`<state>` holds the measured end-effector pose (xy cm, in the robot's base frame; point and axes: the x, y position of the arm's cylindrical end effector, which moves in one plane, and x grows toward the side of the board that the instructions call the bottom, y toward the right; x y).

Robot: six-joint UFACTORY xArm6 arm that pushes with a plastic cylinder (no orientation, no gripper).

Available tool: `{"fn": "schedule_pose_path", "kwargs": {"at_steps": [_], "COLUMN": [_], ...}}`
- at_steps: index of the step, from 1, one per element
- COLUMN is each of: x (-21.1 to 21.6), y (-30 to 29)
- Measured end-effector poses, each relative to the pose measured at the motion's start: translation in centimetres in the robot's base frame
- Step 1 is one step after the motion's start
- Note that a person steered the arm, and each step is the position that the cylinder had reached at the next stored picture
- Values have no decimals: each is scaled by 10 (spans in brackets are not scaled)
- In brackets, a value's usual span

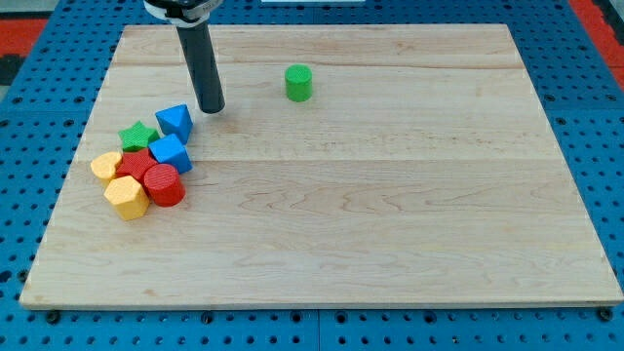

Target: Move the triangle into the green star

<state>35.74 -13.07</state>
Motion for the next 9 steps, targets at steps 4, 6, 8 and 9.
{"fn": "schedule_pose_path", "kwargs": {"at_steps": [4, 6, 8, 9], "x": [6, 10, 9, 13], "y": [-11, -12, -12, -19]}}
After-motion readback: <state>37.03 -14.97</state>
